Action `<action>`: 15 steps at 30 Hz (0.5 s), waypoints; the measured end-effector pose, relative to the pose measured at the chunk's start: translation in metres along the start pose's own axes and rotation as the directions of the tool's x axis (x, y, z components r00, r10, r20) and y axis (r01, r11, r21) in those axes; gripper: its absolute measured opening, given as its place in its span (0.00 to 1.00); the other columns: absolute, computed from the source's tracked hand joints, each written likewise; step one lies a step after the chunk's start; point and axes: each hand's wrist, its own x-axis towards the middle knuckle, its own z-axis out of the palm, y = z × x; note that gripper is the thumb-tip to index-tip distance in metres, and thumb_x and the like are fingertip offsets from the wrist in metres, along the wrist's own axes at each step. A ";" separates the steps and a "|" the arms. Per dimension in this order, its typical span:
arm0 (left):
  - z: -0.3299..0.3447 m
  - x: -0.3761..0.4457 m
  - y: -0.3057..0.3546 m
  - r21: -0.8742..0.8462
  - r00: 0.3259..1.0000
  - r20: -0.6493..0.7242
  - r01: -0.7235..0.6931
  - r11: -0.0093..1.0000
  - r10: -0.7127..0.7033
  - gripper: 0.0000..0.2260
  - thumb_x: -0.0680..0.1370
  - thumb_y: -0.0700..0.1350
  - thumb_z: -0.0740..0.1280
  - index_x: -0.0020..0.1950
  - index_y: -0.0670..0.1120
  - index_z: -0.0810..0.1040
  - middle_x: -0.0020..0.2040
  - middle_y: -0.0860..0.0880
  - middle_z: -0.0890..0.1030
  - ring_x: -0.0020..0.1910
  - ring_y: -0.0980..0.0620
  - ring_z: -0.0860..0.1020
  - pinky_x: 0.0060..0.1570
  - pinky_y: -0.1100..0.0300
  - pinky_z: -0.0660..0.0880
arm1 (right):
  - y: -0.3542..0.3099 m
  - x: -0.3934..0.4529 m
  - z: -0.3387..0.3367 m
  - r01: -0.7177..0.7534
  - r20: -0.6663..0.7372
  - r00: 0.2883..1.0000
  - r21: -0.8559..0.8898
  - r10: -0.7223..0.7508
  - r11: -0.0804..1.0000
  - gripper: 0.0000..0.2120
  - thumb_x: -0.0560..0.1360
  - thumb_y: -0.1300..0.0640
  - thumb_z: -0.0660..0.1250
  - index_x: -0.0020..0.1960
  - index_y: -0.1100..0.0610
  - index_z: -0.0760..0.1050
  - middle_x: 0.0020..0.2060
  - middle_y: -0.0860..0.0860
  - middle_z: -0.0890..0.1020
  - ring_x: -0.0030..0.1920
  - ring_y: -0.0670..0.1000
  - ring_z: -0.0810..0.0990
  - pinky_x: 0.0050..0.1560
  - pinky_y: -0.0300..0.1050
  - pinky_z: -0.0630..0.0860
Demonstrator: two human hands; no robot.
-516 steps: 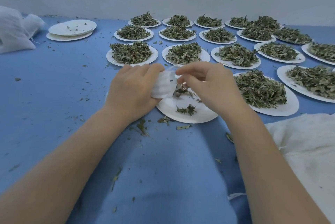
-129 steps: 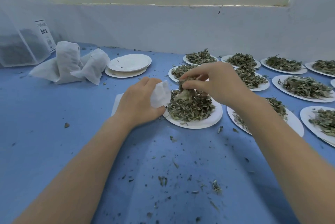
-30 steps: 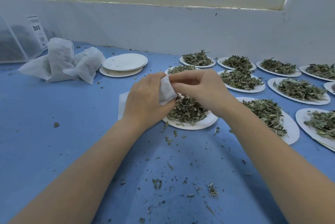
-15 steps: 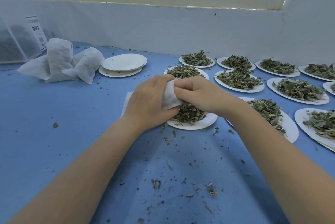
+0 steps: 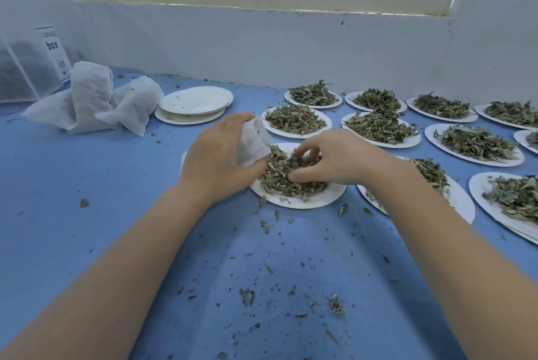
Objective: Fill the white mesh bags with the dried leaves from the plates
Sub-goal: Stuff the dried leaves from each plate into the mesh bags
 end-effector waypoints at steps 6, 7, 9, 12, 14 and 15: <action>-0.004 0.004 -0.004 0.017 0.998 -0.062 -0.002 1.000 0.003 0.23 0.70 0.48 0.72 0.62 0.43 0.72 0.55 0.46 0.78 0.52 0.44 0.75 0.47 0.58 0.66 | -0.001 0.002 0.001 0.087 -0.144 0.986 0.047 -0.080 0.995 0.07 0.73 0.56 0.70 0.51 0.51 0.83 0.42 0.45 0.84 0.39 0.42 0.77 0.35 0.28 0.71; -0.005 0.005 -0.004 0.023 0.997 -0.074 0.002 1.000 -0.001 0.22 0.70 0.47 0.72 0.62 0.42 0.73 0.54 0.45 0.78 0.51 0.43 0.75 0.47 0.56 0.68 | -0.001 0.002 -0.002 0.098 -0.162 0.983 0.062 -0.087 0.993 0.06 0.73 0.56 0.71 0.48 0.51 0.84 0.37 0.42 0.82 0.37 0.40 0.77 0.33 0.26 0.71; -0.006 0.006 -0.005 0.047 0.996 -0.087 0.009 0.999 -0.005 0.23 0.69 0.46 0.73 0.61 0.42 0.73 0.53 0.44 0.78 0.50 0.42 0.76 0.47 0.55 0.67 | 0.001 0.001 -0.007 0.110 -0.206 0.975 0.108 -0.086 0.988 0.03 0.72 0.56 0.72 0.45 0.50 0.84 0.31 0.37 0.77 0.35 0.38 0.76 0.33 0.23 0.70; -0.004 0.005 -0.006 0.095 0.997 -0.078 -0.007 0.995 0.014 0.23 0.69 0.46 0.74 0.60 0.41 0.74 0.52 0.44 0.79 0.48 0.42 0.76 0.45 0.56 0.66 | 0.004 -0.002 -0.016 0.136 -0.283 0.957 0.240 -0.065 0.961 0.02 0.71 0.55 0.73 0.42 0.48 0.84 0.29 0.36 0.78 0.31 0.36 0.76 0.32 0.25 0.71; -0.003 0.004 -0.006 0.117 0.998 -0.058 -0.020 0.993 0.026 0.23 0.68 0.45 0.74 0.60 0.41 0.74 0.51 0.43 0.79 0.47 0.42 0.76 0.44 0.57 0.65 | 0.007 -0.005 -0.022 0.164 -0.324 0.944 0.300 -0.061 0.940 0.03 0.71 0.55 0.73 0.40 0.47 0.83 0.26 0.35 0.78 0.30 0.34 0.76 0.32 0.24 0.70; -0.002 0.003 -0.005 0.126 0.998 -0.044 -0.027 0.992 0.033 0.23 0.68 0.45 0.74 0.60 0.41 0.74 0.51 0.43 0.79 0.47 0.42 0.76 0.45 0.57 0.65 | 0.008 -0.007 -0.025 0.180 -0.348 0.936 0.337 -0.055 0.924 0.03 0.70 0.55 0.73 0.40 0.47 0.83 0.26 0.35 0.79 0.30 0.34 0.77 0.33 0.24 0.70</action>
